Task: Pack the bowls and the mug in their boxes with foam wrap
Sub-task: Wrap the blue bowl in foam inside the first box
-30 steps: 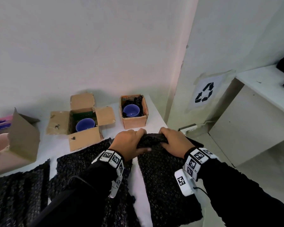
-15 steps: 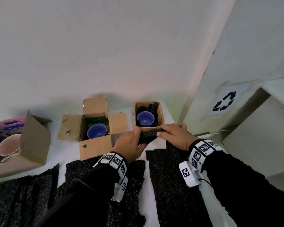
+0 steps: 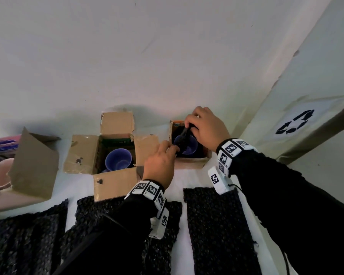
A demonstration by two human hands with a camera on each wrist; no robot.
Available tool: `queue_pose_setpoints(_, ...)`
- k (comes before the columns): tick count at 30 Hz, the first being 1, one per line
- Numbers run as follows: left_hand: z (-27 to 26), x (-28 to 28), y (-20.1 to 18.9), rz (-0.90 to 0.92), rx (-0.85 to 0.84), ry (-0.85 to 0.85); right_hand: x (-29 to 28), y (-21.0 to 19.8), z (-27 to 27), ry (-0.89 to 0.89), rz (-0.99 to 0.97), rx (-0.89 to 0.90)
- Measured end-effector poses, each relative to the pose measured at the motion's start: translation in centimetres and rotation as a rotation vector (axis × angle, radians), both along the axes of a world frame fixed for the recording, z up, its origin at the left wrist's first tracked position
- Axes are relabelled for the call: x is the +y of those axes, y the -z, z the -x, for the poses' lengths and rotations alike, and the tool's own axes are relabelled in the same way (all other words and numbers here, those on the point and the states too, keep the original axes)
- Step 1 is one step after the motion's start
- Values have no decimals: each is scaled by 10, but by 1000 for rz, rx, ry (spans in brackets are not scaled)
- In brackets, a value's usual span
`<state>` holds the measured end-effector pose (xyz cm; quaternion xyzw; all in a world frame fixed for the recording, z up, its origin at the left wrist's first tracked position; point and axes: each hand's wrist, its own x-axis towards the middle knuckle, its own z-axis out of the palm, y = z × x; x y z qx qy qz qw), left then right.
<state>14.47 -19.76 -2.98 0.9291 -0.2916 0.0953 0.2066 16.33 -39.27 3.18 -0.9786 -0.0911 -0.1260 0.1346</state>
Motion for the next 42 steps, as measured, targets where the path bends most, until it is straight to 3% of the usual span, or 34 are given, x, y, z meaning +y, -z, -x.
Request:
queue_pose_setpoints(7,2,1,6,-183,-97,-26,23,31,-30,-40,-75,110)
queue_pose_setpoints(13,-2,7,14,-205,-188,-1,21,47,-36,-110,-45,223)
queue_pose_setpoints(19,-4,2,11,-235,-157,31,10,49,-39,-127,48,384)
queue_pose_setpoints(23,-3,1,7,-283,-107,10,10,52,-44,-187,170,352)
queue_pose_setpoints(30,-3,-2,-2,-384,-72,-38,12,56,-40,-113,281,300)
queue_pose_setpoints(33,-7,-2,-3,-359,-65,-59,13,55,-37,-71,221,230)
queue_pose_setpoints(36,-12,0,-4,-363,-45,-32,8,58,-32,-147,14,99)
queue_pose_setpoints(42,-10,-2,-6,-365,-36,-24,5,56,-25,-283,19,232)
